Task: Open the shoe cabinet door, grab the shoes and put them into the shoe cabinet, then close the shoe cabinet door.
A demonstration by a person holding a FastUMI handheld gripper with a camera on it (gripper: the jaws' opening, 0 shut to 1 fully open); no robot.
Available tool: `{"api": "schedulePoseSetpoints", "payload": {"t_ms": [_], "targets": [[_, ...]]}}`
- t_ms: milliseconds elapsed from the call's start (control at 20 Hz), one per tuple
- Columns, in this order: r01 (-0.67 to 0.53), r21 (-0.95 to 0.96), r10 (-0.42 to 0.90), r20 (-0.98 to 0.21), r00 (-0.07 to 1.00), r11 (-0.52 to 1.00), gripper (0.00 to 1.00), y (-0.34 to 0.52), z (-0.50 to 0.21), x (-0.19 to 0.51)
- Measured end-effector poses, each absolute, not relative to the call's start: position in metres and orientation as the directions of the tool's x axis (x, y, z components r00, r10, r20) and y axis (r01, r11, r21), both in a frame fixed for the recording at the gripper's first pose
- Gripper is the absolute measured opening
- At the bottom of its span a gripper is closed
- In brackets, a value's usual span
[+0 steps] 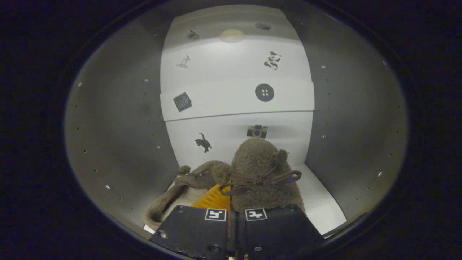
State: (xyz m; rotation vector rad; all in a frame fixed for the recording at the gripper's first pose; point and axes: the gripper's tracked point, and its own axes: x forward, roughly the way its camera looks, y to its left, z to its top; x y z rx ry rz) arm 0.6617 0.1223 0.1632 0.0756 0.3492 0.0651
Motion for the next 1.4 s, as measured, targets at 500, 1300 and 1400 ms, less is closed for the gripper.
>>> {"api": "schedulePoseSetpoints", "payload": {"t_ms": [500,1300,1400], "targets": [[0.072,0.035,-0.037,-0.596,0.802,0.997,0.12,0.112,0.124,0.681],[0.014,0.067,0.017,-0.444,0.896,0.998,0.77,0.116,0.178,0.599],[-0.019,0.077,0.050,-0.423,0.905,0.997,0.80,0.123,0.187,0.574]]}}
